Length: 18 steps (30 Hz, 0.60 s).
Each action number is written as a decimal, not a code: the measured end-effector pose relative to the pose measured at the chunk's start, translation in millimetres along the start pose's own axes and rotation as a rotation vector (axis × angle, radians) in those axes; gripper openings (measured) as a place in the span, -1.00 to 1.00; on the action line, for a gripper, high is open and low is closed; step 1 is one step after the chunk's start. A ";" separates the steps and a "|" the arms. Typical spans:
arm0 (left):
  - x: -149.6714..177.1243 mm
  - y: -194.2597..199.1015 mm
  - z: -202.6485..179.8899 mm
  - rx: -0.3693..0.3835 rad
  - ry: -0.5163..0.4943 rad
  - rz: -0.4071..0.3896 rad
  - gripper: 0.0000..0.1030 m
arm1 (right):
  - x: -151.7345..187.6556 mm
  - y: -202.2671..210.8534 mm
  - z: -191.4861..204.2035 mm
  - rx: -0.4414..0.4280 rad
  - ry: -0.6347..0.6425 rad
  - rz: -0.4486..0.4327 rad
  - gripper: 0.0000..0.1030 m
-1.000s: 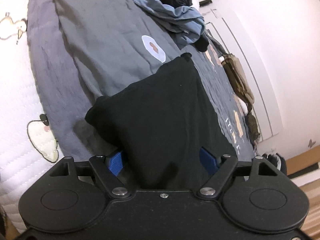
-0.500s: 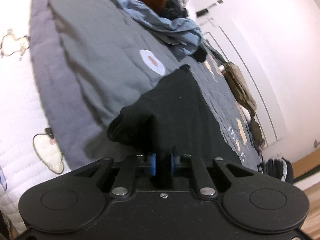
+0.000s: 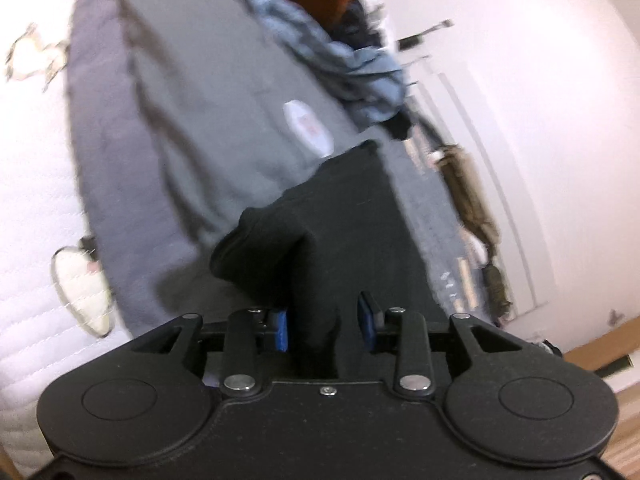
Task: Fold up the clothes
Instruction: 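Grasp the black shirt's edge with the left gripper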
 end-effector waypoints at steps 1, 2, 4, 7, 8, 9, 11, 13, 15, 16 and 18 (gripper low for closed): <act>-0.5 -0.9 -1.6 0.000 -0.009 0.000 -0.38 | -0.3 1.1 -0.8 -0.001 -0.003 -0.005 0.03; 0.0 -2.5 -1.2 -0.013 -0.012 0.002 -0.37 | -0.6 2.3 -1.6 -0.001 -0.006 -0.010 0.03; 1.3 -6.5 0.5 -0.043 -0.016 0.013 -0.33 | -1.2 3.1 -2.9 -0.004 -0.013 -0.015 0.03; 7.7 -16.7 -2.3 -0.079 -0.073 0.053 -0.23 | -0.7 3.2 -3.5 -0.006 -0.013 -0.013 0.03; 9.2 -18.1 -3.8 -0.086 -0.095 0.050 -0.23 | -0.6 3.1 -3.7 -0.006 -0.010 -0.012 0.03; 10.6 -19.1 -5.2 -0.092 -0.115 0.045 -0.23 | -0.4 2.9 -3.8 -0.005 -0.008 -0.011 0.03; 10.7 -20.2 -4.1 -0.088 -0.097 0.043 -0.23 | 0.0 3.7 -4.2 -0.005 -0.009 -0.011 0.03; 8.7 -18.2 -4.0 -0.079 -0.087 0.024 -0.36 | -0.1 4.5 -4.3 -0.005 -0.013 -0.013 0.03; 7.8 -15.1 -5.5 -0.070 -0.086 0.000 -0.53 | -0.6 5.4 -4.8 -0.006 -0.013 -0.015 0.03; 7.6 -14.3 -6.9 -0.066 -0.086 -0.006 -0.53 | -0.5 6.0 -5.4 -0.008 -0.015 -0.017 0.03; 7.2 -12.7 -9.7 -0.059 -0.088 -0.019 -0.52 | -0.6 7.2 -6.3 -0.014 -0.020 -0.023 0.03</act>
Point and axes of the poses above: each gripper's, at about its wrist camera, not at the fingertips, and y roughly against the way its jaws point, z to its left, x to its underside, the point moved 2 cm from there along -y, roughly the way its jaws point, and after that the axes turned 4 degrees about -x, right-handed, at the moved point
